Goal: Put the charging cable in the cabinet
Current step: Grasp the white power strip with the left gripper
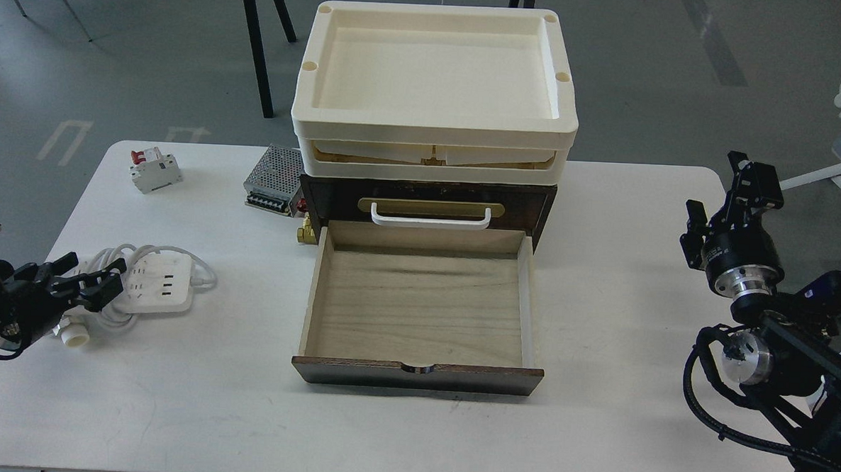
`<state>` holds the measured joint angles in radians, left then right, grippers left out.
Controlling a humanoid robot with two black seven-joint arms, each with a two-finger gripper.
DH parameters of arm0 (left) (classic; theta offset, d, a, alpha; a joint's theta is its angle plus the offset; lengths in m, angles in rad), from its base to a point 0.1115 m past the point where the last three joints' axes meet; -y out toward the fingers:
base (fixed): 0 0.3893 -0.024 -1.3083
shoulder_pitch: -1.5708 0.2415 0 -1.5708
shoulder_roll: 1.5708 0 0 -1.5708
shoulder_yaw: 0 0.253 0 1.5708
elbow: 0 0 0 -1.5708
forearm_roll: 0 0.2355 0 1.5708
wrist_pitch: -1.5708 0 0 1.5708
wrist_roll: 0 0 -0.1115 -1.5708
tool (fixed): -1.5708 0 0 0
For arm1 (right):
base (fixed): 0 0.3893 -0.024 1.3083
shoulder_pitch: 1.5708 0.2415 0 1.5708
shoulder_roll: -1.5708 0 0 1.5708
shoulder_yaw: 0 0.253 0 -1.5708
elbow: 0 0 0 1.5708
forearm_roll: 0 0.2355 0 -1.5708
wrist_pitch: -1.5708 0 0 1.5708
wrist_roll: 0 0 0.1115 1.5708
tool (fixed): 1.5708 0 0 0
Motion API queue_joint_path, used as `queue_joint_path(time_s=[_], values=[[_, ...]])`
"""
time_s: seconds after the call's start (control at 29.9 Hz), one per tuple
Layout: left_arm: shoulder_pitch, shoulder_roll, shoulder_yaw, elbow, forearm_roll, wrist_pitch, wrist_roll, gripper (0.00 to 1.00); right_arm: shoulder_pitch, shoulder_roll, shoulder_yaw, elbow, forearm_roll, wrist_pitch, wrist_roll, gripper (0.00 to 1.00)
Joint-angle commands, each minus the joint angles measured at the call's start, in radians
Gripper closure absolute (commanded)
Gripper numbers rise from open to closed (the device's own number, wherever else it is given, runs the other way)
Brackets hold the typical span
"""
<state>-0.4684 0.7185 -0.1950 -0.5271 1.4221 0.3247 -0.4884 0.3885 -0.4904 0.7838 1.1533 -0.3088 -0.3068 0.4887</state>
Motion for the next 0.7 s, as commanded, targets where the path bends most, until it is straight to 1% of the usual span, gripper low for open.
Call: queue_joint_path(time_s=[0.0,0.1,0.13,0.23,0.27,0.37,0.43,0.57,0.67], values=[[-0.001,0.05,-0.008,-0.092,-0.002,0.014,0.0,0.18,0.0,0.001,0.0,0.0,0.001,0.0,0.0,0.01],[0.001,0.061,0.002,-0.116,0.0,0.03,0.0,0.19,0.0,0.0,0.0,0.0,0.001,0.0,0.0,0.01],[0.001,0.062,0.005,-0.116,0.001,0.036,0.0,0.22,0.0,0.001,0.0,0.0,0.001,0.0,0.0,0.01],[0.008,0.061,0.008,-0.114,0.011,0.042,0.0,0.35,0.0,0.0,0.0,0.0,0.001,0.0,0.0,0.01],[0.01,0.059,0.008,-0.11,0.014,0.042,0.0,0.37,0.001,0.0,0.0,0.0,0.001,0.0,0.0,0.01],[0.01,0.058,0.009,-0.079,0.015,0.042,0.0,0.38,0.001,0.0,0.0,0.0,0.001,0.0,0.0,0.01],[0.01,0.049,0.017,-0.05,0.017,0.042,0.0,0.41,0.001,0.0,0.0,0.0,0.001,0.0,0.0,0.01],[0.008,0.038,0.061,-0.042,0.015,0.048,0.0,0.58,0.001,0.0,0.0,0.0,0.001,0.0,0.0,0.01],[0.013,0.038,0.077,-0.042,0.017,0.089,0.0,0.71,0.0,0.001,0.0,0.0,0.001,0.0,0.0,0.01]])
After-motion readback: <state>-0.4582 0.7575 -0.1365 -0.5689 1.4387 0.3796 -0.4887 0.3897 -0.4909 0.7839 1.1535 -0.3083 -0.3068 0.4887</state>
